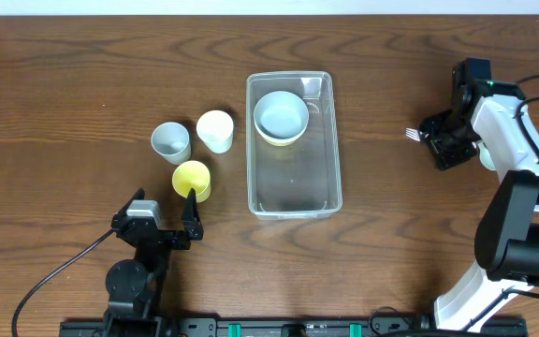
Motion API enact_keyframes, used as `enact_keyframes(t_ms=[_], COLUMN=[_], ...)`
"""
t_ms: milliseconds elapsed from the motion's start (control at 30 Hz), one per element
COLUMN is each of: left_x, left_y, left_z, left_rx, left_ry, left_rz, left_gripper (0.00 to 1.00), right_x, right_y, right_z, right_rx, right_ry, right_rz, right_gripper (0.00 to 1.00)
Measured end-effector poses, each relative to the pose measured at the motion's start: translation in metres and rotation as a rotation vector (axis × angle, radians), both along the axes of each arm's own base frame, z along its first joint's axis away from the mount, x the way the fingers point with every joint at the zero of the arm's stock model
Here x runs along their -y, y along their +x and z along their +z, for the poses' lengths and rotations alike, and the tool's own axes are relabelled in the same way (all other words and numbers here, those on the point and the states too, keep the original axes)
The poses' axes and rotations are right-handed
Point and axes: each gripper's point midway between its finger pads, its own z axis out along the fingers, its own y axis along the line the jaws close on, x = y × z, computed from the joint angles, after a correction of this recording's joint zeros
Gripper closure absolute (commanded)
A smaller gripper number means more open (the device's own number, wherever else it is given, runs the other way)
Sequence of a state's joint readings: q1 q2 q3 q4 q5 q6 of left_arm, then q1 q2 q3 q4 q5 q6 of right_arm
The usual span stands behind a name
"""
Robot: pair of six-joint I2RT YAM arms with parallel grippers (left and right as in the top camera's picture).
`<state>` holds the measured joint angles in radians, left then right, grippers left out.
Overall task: Pack container
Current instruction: 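Move the right gripper to the white fork and grasp its handle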
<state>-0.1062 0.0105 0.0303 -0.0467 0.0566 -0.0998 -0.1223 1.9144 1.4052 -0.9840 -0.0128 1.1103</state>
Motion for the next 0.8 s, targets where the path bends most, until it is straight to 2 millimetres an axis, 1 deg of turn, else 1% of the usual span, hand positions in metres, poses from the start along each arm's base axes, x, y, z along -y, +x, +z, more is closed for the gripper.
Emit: enact_keyframes(t_ms=[100, 233, 300, 567, 800], left_x=[0.0, 0.0, 0.0, 0.0, 0.0], left_y=[0.0, 0.0, 0.0, 0.0, 0.0], left_z=[0.0, 0.0, 0.0, 0.0, 0.0], left_rx=[0.0, 0.0, 0.0, 0.0, 0.0], left_ry=[0.0, 0.0, 0.0, 0.0, 0.0], left_rz=[0.0, 0.0, 0.0, 0.0, 0.0], left_gripper=[0.02, 0.02, 0.02, 0.02, 0.02], right_x=[0.005, 0.012, 0.015, 0.023, 0.028], right_y=[0.01, 0.028, 0.034, 0.035, 0.032], right_z=[-0.001, -0.003, -0.004, -0.017, -0.035], right_rx=[0.043, 0.127, 0.155, 0.192, 0.219], right_ry=[-0.022, -0.049, -0.064, -0.101, -0.127], right_rz=[-0.084, -0.145, -0.168, -0.217, -0.231], right_gripper=[0.36, 0.37, 0.37, 0.39, 0.39])
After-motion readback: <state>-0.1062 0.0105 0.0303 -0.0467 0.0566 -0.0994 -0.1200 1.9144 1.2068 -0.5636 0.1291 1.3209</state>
